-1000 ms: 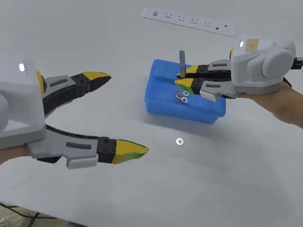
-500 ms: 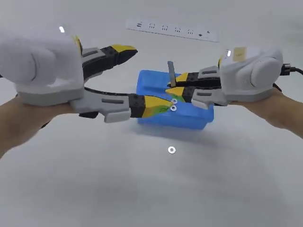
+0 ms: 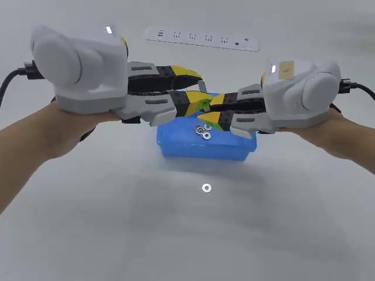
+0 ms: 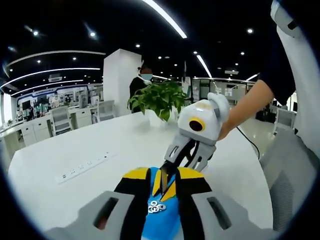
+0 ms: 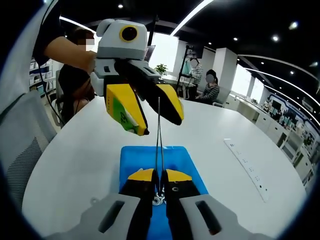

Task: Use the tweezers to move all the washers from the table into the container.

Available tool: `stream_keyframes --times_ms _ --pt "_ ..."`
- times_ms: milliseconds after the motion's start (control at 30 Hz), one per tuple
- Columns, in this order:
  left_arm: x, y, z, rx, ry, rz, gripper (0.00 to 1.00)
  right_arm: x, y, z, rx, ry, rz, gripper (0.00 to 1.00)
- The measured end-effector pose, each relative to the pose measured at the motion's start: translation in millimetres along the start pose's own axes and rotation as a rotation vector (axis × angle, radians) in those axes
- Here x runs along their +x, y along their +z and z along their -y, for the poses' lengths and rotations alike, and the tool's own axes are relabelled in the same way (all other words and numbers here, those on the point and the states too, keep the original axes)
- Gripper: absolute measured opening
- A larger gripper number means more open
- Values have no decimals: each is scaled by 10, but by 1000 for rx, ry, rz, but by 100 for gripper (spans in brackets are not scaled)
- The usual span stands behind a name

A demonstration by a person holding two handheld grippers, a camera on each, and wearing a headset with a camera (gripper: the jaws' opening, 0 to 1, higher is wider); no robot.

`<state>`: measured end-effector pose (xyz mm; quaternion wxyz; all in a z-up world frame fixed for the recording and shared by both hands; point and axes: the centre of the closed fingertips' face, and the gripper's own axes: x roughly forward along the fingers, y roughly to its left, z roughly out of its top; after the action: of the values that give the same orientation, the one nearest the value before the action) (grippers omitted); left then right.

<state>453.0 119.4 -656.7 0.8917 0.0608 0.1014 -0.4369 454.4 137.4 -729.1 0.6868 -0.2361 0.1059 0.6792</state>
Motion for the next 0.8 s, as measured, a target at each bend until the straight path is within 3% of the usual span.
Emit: stream_keyframes --times_ms 100,200,267,300,367,400,500,533,733,800 --pt "-2 4 44 7 -23 2 19 -4 0 -22 -3 8 -2 7" --pt "-5 21 100 11 -55 11 9 -12 -4 -54 -4 19 -1 7" --pt "-15 18 189 16 -112 5 8 -17 2 -108 -15 38 2 7" --pt "-21 10 181 72 -115 -10 8 -19 3 -142 -28 49 -1 7" --pt "-24 -4 230 101 -145 -30 7 -20 0 -161 -34 57 -3 8" --pt "-14 1 234 154 -143 -45 7 -20 -3 -169 -35 59 -4 8" --pt "12 -8 264 217 -161 -80 5 -16 -14 -163 -44 55 -11 8" --pt "10 -19 335 221 -207 -90 4 -18 -17 -166 -49 58 -14 9" --pt "47 0 285 252 -197 -89 4 -61 -42 -143 -74 47 -38 10" --pt "76 1 265 262 -192 -93 4 -87 -66 -60 -116 2 -68 12"
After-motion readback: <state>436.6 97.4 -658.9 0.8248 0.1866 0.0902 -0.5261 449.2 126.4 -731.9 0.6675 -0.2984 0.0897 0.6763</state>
